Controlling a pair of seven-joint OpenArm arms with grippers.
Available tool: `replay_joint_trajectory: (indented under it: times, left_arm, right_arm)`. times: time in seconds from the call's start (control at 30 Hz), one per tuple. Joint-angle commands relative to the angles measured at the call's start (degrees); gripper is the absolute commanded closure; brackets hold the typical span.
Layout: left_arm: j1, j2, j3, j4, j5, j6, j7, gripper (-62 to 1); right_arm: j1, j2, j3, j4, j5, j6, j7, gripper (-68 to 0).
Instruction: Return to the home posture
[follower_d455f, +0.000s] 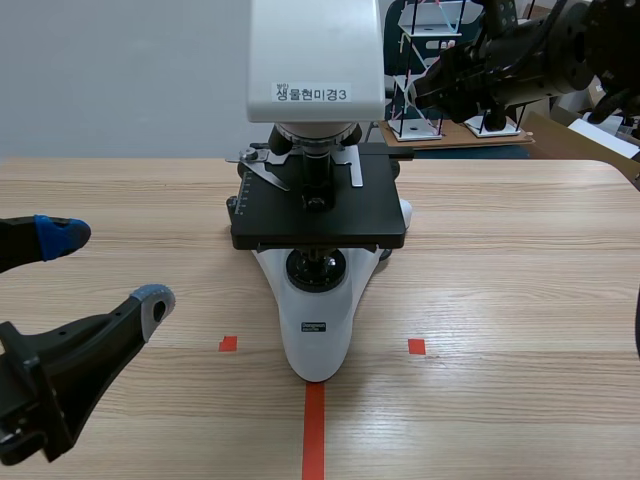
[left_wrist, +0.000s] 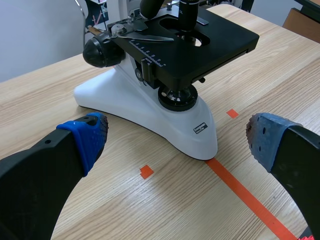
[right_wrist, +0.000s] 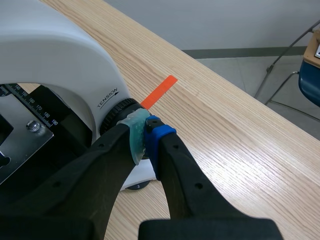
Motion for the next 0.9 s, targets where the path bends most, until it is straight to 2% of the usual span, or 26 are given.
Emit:
replay_joint_trajectory:
  times: [0.0,0.73,0.8,0.87]
  left_arm:
    - [0.44,0.44,-0.26,0.28,-0.37,-0.02,-0.13,-58.1]
    - [0.44,0.44,-0.26,0.28,-0.37,-0.02,0.92,-58.1]
    - [0.44,0.44,-0.26,0.28,-0.37,-0.02,0.92,-58.1]
    - [0.44,0.44,-0.26,0.28,-0.37,-0.02,0.92,-58.1]
  right_arm:
    - [1.29,0.68,0.55,1.7,0.57,0.02,0.87,0.0]
    - [1.27,0.83,0.55,1.7,0.24,0.02,1.81,-0.3]
    - [0.81,1.2,0.7,1.81,0.17,0.02,2.75,-4.1]
    - [-0.09,1.99,0.72,2.21,0.22,0.02,3.8,-11.8]
